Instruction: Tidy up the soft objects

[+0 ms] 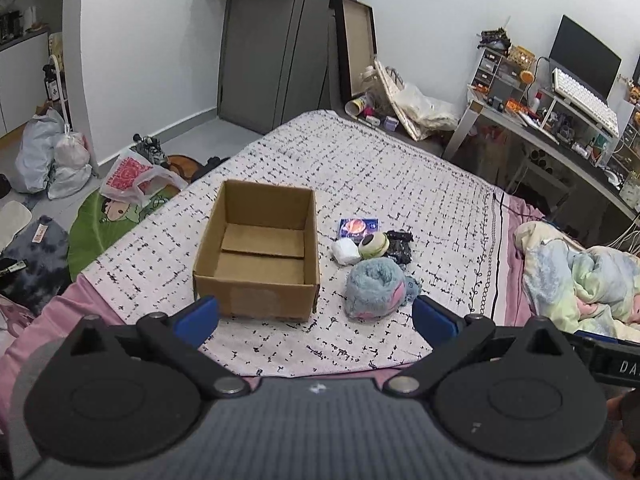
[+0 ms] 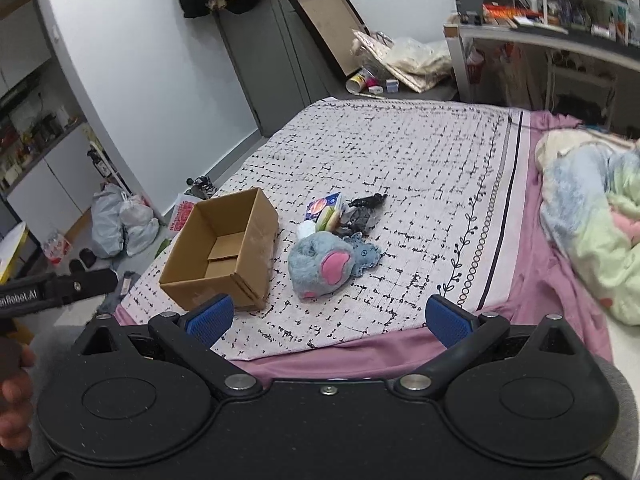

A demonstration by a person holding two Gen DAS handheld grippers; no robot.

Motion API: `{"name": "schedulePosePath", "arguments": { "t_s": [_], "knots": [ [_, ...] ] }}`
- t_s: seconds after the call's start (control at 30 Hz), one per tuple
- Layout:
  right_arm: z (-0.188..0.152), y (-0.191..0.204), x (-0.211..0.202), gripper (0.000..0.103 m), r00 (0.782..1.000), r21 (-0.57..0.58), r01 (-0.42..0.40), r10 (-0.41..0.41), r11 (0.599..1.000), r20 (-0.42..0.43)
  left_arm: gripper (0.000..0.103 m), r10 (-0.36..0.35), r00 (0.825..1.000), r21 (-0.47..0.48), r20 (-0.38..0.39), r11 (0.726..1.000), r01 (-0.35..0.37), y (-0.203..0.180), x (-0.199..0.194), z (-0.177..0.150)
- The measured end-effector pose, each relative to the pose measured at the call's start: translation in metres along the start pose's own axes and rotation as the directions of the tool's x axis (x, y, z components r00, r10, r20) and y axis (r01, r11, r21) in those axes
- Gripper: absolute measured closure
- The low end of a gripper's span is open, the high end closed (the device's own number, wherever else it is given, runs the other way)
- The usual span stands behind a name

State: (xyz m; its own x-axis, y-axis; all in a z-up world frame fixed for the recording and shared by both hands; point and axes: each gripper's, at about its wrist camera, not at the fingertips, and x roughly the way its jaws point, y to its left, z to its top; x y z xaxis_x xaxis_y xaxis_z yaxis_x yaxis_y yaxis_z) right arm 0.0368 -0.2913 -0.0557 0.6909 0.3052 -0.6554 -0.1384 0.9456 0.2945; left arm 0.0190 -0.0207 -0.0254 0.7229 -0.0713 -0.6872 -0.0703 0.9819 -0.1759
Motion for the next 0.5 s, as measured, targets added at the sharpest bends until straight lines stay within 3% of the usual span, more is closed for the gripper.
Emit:
{"name": "schedulePosePath", "arguments": {
  "t_s": [0.33,0.5],
  "knots": [
    [0.012,-0.011,0.023,0.0,1.0,0.004,-0.018,0.018,1.0,0.003,0.003,0.004,0.999,-0.003,-0.043,1.0,-0.004,-0.014,0.034,0.006],
    [0.019,-0.026,0.036,0.0,0.999,0.062,-0.045,0.045,0.997,0.006,0.003,0.005,0.998,0.001,-0.055,1.0,-0.005,-0.023,0.049,0.011]
  ]
}}
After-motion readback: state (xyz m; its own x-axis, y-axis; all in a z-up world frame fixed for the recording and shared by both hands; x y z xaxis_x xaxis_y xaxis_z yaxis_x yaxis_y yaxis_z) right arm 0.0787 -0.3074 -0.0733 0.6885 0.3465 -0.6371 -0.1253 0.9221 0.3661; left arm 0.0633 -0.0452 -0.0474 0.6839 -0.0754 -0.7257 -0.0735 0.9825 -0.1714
